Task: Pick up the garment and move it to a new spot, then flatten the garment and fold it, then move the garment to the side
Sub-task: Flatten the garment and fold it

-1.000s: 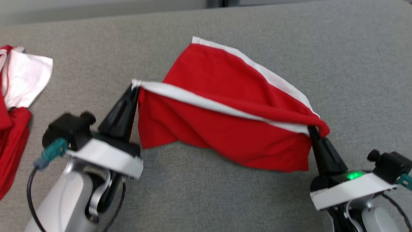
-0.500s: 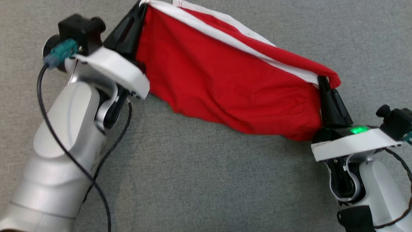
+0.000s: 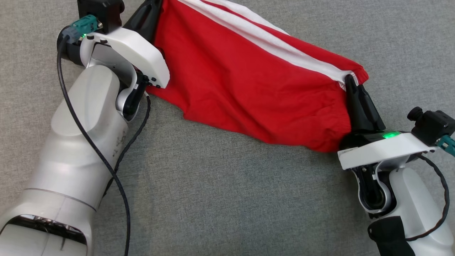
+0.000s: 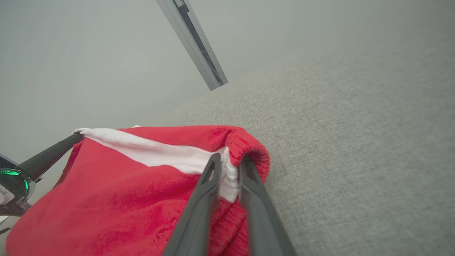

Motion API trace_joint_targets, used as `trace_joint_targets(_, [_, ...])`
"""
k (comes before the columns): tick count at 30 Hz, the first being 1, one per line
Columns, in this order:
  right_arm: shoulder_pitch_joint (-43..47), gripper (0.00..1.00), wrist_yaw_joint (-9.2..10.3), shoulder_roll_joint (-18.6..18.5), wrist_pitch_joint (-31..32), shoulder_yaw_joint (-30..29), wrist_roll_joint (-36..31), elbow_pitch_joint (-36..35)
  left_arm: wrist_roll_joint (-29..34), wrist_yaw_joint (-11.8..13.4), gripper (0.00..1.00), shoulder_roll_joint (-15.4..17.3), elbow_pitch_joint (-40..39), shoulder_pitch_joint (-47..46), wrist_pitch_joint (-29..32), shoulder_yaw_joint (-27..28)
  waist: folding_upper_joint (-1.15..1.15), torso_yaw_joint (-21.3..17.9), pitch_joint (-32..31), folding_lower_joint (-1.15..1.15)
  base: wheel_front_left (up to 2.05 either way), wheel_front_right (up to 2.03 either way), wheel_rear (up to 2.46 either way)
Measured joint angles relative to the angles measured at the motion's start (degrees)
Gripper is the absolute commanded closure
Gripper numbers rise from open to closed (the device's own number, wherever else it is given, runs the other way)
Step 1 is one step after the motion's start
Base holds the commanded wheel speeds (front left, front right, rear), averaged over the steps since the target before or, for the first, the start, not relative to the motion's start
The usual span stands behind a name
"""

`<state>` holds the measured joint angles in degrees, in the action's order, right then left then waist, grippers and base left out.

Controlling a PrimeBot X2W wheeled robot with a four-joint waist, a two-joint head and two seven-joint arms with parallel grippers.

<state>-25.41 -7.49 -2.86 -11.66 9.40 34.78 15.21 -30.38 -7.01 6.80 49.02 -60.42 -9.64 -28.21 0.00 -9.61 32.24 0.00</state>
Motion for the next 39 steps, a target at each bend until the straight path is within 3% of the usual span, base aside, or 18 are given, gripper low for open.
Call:
trace_joint_targets(1, [0.22,0.0,0.0,-0.07,-0.07,0.14,-0.02,0.03,-0.07,-0.04,0.0,-0.29,0.82,-0.17,-0.58,-0.33,0.0,0.01,-0.13,0.0,0.0,0.0,0.0])
trace_joint_targets(10, [6.8,0.0,0.0,-2.55,-2.01,-1.0,-6.62,-3.2,0.7,0.35,0.0,-0.69,1.18,2.74,-5.1,-1.02,0.0,0.56,-2.68,0.0,0.0,0.0,0.0])
trace_joint_targets(13, [9.58,0.0,-0.01,-2.78,-2.58,-3.13,-10.53,-6.04,1.33,1.76,0.0,-0.08,-4.55,7.05,-5.25,1.01,0.0,0.98,-3.87,0.0,0.0,0.0,0.0])
trace_joint_targets(18, [12.91,0.0,-0.01,-2.5,-3.01,-6.62,-16.13,-11.04,3.63,6.15,0.0,2.88,-18.34,16.81,-5.33,6.98,0.0,1.61,-6.0,0.0,0.0,0.0,0.0])
trace_joint_targets(26, [15.78,0.0,0.0,-1.66,-3.05,-10.31,-20.79,-15.06,5.63,9.12,0.0,5.26,-31.72,29.9,-5.34,10.88,0.0,2.13,-9.65,0.0,0.0,0.0,0.0])
trace_joint_targets(39, [21.93,0.0,-0.01,-1.01,-1.08,-13.54,-22.83,-16.49,5.58,12.15,0.0,7.54,-40.6,43.69,-3.89,11.57,0.0,2.02,-14.53,0.0,0.0,0.0,0.0])
